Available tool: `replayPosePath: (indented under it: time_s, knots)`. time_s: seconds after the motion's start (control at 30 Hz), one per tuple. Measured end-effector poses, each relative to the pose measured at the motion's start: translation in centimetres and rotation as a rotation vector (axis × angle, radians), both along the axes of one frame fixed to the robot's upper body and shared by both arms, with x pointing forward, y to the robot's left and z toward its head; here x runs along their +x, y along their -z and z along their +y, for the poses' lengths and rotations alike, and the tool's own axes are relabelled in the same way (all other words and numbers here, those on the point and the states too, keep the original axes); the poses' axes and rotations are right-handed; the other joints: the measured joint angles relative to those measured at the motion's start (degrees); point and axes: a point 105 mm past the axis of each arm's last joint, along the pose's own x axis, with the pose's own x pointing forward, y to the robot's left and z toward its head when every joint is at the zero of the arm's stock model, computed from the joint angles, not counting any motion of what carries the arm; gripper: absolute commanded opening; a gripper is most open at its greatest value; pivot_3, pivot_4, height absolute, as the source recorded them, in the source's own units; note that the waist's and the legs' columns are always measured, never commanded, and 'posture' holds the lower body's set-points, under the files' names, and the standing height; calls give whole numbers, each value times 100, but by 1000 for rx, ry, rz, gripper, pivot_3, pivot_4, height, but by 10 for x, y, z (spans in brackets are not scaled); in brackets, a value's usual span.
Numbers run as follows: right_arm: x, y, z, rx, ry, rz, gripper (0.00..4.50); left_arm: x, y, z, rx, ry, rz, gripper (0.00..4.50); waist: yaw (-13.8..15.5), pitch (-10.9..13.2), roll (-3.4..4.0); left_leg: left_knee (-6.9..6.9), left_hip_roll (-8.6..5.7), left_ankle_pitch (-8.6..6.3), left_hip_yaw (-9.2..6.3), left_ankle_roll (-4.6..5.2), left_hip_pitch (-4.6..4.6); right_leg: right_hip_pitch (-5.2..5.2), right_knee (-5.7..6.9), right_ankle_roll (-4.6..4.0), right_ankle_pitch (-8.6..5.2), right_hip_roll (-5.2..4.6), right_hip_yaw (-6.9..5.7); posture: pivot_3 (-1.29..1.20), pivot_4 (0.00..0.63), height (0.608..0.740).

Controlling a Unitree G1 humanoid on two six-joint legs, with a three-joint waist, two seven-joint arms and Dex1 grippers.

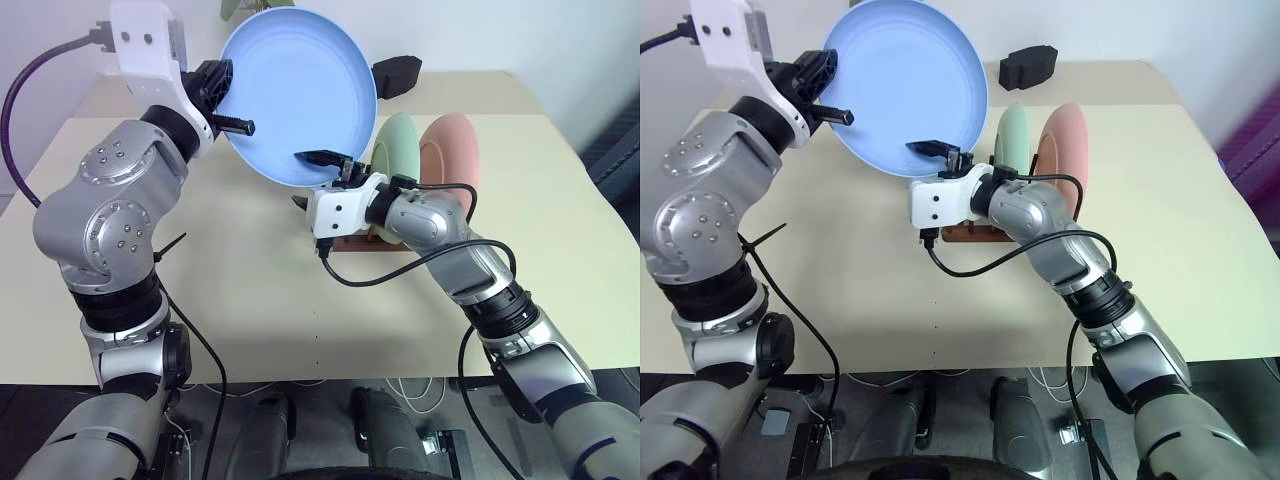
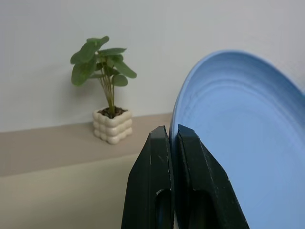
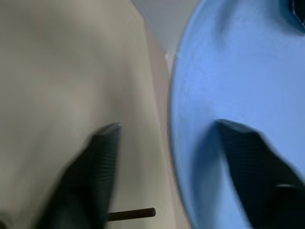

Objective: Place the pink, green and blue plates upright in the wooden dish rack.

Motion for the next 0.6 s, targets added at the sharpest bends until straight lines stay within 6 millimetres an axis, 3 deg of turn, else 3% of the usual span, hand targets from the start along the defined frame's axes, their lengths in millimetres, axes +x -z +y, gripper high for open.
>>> replayPosePath:
  time_s: [0.1, 0.27, 0.37, 0.57, 0.6]
  knots:
    - [-1, -1, 1, 1, -3, -11, 66, 0, 1, 4, 2, -12, 3, 0, -3, 0, 0, 0, 0, 0, 0, 0, 0, 0, 0, 0, 0, 1, 0, 0, 150, 730]
    - [-2, -2, 2, 3, -9, -26, 66, 1, 2, 8, -18, -25, 9, 0, -1, 0, 0, 1, 0, 1, 0, -1, 0, 0, 0, -1, 0, 1, 0, 0, 150, 730]
    - [-2, -4, 4, 7, -13, -42, 0, 0, -1, 10, -123, 11, -7, 1036, 6, -1, -1, 2, 1, 1, 0, -2, 0, 0, 0, -1, 1, 0, 0, 0, 150, 730]
    - [-1, -3, 3, -2, -4, -56, 0, -8, -19, 20, -290, 70, -103, 4137, -13, -1, -1, 1, 2, 7, 2, -12, 1, 0, 1, -3, 2, 3, 1, 0, 150, 730]
    - [-1, -3, 3, -2, -6, -59, 0, -9, -24, 25, -313, 64, -126, 4479, -12, -1, -1, 1, 2, 7, 2, -12, 1, 0, 1, -4, 2, 5, 0, 0, 150, 730]
